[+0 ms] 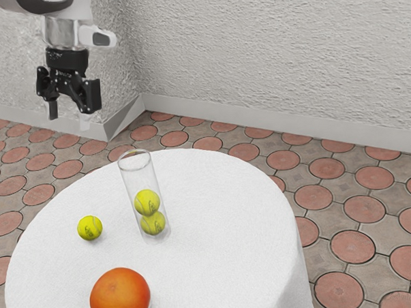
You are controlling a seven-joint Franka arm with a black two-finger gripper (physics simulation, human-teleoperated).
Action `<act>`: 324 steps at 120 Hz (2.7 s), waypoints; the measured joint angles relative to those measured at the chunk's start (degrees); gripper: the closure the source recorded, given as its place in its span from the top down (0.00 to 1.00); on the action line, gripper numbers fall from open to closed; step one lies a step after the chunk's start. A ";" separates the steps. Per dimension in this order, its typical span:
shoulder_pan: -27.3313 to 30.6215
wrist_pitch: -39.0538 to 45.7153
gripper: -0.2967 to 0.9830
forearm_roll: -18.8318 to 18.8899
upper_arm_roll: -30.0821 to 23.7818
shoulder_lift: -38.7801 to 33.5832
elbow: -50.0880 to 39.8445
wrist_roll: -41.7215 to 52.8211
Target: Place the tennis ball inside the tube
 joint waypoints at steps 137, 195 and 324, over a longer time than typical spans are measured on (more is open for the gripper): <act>13.27 66.88 0.76 -20.95 7.36 11.36 -43.44 8.73; 12.39 67.84 0.76 -21.62 7.35 16.26 -42.24 14.68; 10.09 57.25 0.48 -7.95 5.77 7.47 -22.57 13.95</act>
